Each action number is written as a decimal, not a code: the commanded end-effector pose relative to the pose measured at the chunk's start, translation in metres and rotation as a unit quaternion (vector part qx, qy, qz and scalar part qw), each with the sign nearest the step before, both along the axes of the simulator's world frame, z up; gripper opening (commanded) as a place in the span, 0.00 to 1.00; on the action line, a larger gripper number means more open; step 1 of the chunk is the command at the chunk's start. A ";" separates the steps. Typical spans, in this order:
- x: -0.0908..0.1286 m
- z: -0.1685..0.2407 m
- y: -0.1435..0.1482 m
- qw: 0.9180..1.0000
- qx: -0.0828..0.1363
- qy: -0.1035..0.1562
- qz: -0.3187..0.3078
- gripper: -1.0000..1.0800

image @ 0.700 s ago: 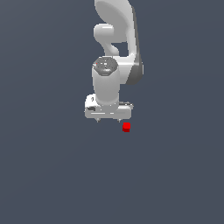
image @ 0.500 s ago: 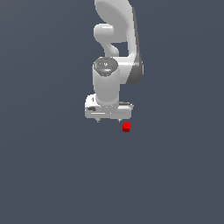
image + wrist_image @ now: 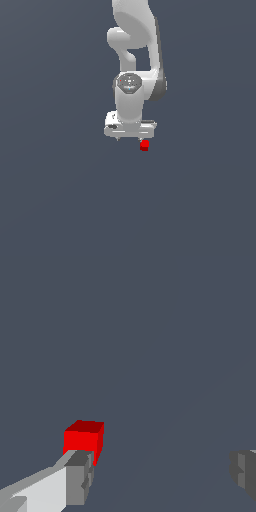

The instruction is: Pick up the red cube and move it to a goal position.

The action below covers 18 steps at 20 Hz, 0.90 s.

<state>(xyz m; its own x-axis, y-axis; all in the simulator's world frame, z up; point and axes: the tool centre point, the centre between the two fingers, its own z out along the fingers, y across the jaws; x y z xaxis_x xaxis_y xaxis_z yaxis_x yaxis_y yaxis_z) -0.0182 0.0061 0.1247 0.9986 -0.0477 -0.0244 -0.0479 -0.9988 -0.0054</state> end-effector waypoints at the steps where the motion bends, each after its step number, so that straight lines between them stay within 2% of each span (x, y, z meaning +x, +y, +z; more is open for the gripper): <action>1: -0.006 -0.014 0.011 1.000 0.000 -0.001 -0.005 0.96; 10: -0.024 -0.075 0.057 1.000 -0.002 -0.009 -0.028 0.96; 18: -0.029 -0.103 0.078 0.999 -0.004 -0.012 -0.039 0.96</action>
